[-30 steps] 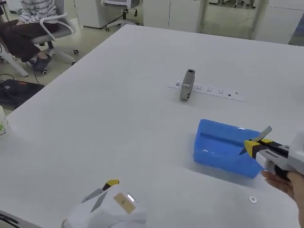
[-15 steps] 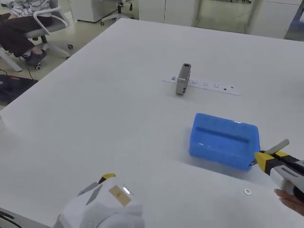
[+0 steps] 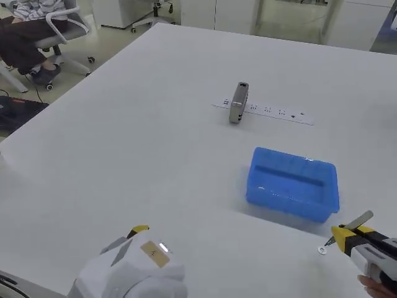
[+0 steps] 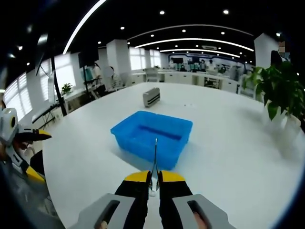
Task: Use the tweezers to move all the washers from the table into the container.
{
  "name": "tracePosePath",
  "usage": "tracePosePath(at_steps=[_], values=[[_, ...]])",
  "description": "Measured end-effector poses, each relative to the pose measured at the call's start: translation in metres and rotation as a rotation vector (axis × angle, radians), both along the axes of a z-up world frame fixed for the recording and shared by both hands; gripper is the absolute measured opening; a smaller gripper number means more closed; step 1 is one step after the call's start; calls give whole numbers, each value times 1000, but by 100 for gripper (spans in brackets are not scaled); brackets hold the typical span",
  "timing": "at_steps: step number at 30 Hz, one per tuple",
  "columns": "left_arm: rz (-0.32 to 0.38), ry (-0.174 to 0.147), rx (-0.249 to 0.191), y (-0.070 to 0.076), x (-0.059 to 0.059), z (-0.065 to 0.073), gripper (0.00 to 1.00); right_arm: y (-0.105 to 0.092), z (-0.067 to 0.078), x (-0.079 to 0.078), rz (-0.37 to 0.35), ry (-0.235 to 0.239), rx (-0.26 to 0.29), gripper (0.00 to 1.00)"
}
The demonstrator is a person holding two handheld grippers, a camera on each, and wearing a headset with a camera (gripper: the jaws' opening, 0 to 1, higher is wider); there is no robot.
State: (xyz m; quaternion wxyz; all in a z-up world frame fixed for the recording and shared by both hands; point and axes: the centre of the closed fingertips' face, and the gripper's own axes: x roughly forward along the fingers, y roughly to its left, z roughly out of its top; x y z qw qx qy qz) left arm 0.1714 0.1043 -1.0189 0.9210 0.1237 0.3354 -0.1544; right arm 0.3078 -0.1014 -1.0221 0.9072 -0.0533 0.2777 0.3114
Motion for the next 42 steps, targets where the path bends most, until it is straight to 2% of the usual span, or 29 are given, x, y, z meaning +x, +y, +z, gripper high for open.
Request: tracePosePath(at_steps=[7,10,13,18,20,24,27,33,38,42], values=[[4,2,2,1,0,-1,93,-2,-8,2,0,15,-16,4],[2,2,1,0,0,0,93,-2,-13,1,-10,29,-5,4],[3,1,-1,0,0,0,93,-2,-12,1,-12,18,-6,3],[-5,5,5,-1,-1,-1,93,1,-12,-3,37,-7,-44,3],[-13,1,-7,-3,-1,0,93,0,-11,-3,42,-10,-45,2],[-12,1,-5,-3,-1,0,93,-4,-12,0,23,19,-14,2],[-13,-6,-9,-3,-1,2,93,-3,-12,-2,28,33,-17,2],[-15,-4,-13,-3,-1,2,93,-6,-12,0,-10,94,20,1],[-14,-9,-12,-3,-1,2,92,0,1,-3,-15,105,66,1],[-17,-11,-12,-4,-1,3,92,6,15,-2,-2,84,81,1]])
